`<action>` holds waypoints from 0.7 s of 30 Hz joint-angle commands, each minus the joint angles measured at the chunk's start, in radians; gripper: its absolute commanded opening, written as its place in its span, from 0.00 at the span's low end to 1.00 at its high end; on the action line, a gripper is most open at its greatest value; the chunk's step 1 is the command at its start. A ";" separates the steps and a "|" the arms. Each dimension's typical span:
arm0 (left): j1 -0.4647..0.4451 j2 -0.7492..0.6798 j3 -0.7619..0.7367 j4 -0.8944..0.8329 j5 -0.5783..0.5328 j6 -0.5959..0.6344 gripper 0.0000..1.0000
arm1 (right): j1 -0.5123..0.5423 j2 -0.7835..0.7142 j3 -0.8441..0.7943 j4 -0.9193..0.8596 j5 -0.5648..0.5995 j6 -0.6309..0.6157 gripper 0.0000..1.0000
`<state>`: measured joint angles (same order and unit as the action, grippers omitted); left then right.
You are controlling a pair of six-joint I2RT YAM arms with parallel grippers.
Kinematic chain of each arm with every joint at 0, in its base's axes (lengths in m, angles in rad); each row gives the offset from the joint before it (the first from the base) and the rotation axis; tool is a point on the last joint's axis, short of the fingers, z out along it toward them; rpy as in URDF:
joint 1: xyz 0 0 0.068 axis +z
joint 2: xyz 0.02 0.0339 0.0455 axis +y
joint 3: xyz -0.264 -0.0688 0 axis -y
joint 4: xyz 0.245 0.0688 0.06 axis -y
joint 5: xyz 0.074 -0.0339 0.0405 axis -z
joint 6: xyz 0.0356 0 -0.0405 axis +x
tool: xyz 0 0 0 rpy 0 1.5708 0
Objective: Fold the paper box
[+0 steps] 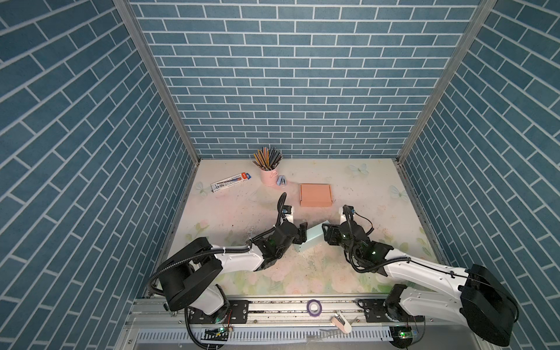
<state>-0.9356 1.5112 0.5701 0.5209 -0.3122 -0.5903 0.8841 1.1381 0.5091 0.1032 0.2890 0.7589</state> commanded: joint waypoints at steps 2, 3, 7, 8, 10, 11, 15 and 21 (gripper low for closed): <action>-0.009 0.047 -0.071 -0.142 -0.019 0.081 0.76 | 0.005 -0.044 0.052 -0.263 0.017 -0.089 0.63; -0.009 0.042 -0.073 -0.137 -0.020 0.086 0.76 | 0.002 -0.054 0.065 -0.284 0.020 -0.107 0.64; -0.009 0.037 -0.072 -0.125 -0.013 0.105 0.76 | -0.028 -0.071 0.114 -0.332 -0.010 -0.161 0.66; -0.009 0.040 -0.072 -0.119 -0.008 0.111 0.76 | -0.046 -0.074 0.120 -0.327 -0.041 -0.173 0.66; -0.009 0.040 -0.073 -0.107 0.001 0.119 0.76 | -0.074 -0.068 0.122 -0.309 -0.113 -0.181 0.66; -0.009 0.041 -0.072 -0.104 0.003 0.122 0.76 | -0.087 -0.065 0.121 -0.301 -0.143 -0.181 0.66; -0.008 0.041 -0.077 -0.085 0.011 0.132 0.76 | -0.107 -0.059 0.100 -0.262 -0.204 -0.162 0.61; -0.006 0.046 -0.069 -0.083 0.020 0.141 0.76 | -0.126 -0.087 0.058 -0.227 -0.229 -0.131 0.47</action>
<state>-0.9401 1.5120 0.5468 0.5945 -0.2916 -0.5060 0.7689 1.0756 0.5911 -0.1349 0.0956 0.6147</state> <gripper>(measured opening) 0.758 0.481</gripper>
